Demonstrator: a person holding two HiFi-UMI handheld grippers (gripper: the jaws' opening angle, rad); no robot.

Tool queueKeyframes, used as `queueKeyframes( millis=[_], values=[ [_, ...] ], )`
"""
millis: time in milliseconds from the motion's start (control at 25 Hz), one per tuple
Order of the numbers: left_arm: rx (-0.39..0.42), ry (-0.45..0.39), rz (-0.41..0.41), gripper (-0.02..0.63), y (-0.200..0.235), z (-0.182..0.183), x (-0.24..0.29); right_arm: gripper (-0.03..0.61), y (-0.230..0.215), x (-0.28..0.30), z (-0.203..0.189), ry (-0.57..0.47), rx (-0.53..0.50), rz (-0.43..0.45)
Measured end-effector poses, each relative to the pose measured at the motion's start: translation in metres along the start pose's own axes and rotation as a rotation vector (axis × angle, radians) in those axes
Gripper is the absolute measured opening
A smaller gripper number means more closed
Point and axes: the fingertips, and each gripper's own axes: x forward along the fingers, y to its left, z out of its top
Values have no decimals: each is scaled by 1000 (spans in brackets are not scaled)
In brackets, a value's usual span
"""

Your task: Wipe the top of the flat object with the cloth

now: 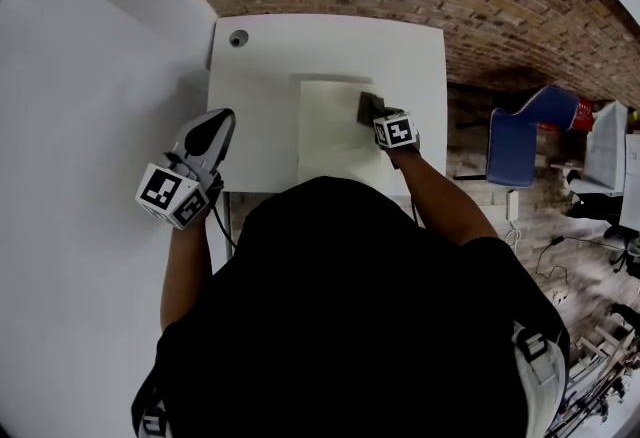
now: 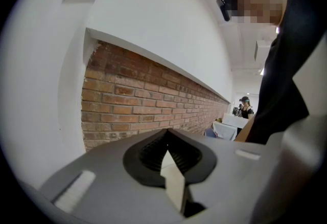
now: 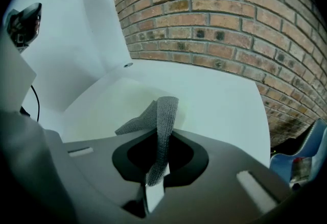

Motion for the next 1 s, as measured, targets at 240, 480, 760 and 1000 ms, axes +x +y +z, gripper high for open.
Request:
queueKeyframes(
  millis=[240, 480, 760, 1000],
  values=[
    [-15, -1, 0, 2, 0, 0, -4, 9, -8, -4, -3, 5, 6, -15],
    [-5, 2, -7, 2, 2, 1, -9, 9, 7, -25, 15, -57, 13, 18],
    [-1, 0, -49, 2, 1, 2, -12, 9, 72, -54, 44, -152, 8, 145],
    [-7, 2, -71, 2, 5, -2, -21, 9, 146, -59, 60, -190, 1, 294]
  ],
)
